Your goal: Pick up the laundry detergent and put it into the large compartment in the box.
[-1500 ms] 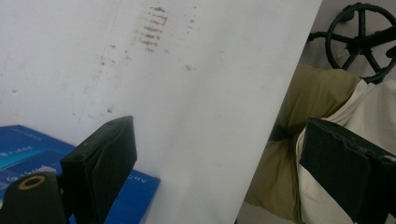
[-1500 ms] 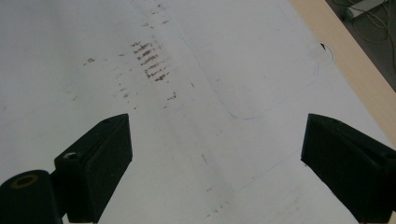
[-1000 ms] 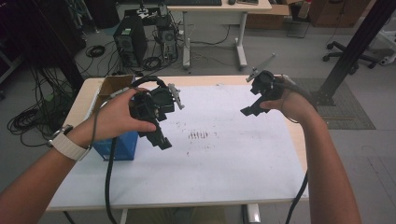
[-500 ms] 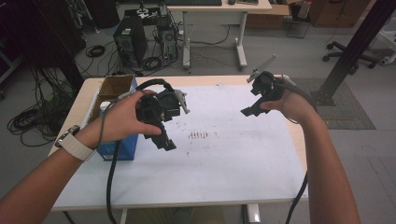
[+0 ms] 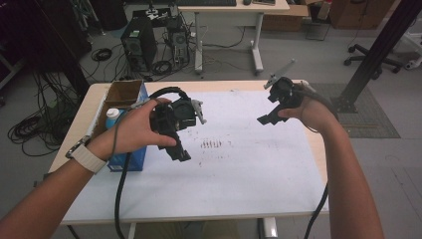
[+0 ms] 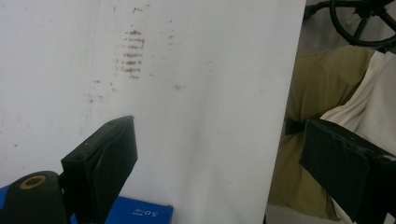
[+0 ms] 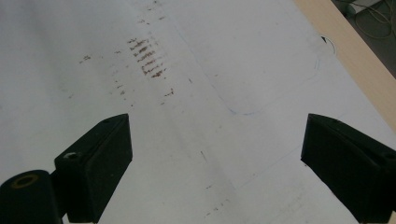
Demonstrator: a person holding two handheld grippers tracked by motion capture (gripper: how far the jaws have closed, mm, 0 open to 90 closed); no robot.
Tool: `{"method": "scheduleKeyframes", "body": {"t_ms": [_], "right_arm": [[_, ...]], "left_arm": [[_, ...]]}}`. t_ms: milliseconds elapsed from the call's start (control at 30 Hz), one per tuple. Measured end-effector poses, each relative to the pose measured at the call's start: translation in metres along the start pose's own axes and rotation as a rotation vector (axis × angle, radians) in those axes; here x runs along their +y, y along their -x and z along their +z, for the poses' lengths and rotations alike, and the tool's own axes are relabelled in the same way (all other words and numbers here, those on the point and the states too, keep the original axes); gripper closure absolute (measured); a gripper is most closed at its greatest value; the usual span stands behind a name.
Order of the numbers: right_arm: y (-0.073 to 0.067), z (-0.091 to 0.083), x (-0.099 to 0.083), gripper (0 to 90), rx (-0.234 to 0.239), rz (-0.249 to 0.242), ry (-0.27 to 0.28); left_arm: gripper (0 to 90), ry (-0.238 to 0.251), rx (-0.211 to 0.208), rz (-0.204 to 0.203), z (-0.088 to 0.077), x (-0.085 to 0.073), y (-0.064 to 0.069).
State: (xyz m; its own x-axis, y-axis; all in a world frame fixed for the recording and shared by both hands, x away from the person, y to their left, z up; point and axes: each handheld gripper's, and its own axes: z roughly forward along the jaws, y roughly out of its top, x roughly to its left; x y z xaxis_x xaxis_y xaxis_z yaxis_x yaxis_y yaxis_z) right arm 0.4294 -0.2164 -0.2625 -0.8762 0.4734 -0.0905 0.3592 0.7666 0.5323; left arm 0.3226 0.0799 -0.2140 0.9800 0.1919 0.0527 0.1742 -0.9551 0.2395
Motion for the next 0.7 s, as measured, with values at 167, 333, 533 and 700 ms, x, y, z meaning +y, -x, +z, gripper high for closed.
{"method": "scheduleKeyframes", "body": {"t_ms": [167, 333, 533, 700], "right_arm": [[-0.0020, 0.0020, -0.0004, 8.7, 0.007, -0.003, -0.003], [-0.0021, 0.0017, 0.0000, 8.8, 0.006, -0.003, -0.002], [-0.0028, 0.0021, 0.0001, 8.8, 0.006, -0.006, 0.002], [-0.0030, 0.0007, -0.0007, 8.8, 0.003, -0.006, -0.001]], "left_arm": [[11.5, 0.007, 0.002, 0.000, 0.0015, -0.0003, 0.0000], [11.5, 0.007, 0.006, -0.008, 0.0014, -0.0010, -0.0014], [11.5, 0.011, 0.008, -0.012, 0.0018, -0.0012, -0.0031], [11.5, 0.014, 0.008, -0.022, 0.0017, -0.0016, -0.0048]]}}
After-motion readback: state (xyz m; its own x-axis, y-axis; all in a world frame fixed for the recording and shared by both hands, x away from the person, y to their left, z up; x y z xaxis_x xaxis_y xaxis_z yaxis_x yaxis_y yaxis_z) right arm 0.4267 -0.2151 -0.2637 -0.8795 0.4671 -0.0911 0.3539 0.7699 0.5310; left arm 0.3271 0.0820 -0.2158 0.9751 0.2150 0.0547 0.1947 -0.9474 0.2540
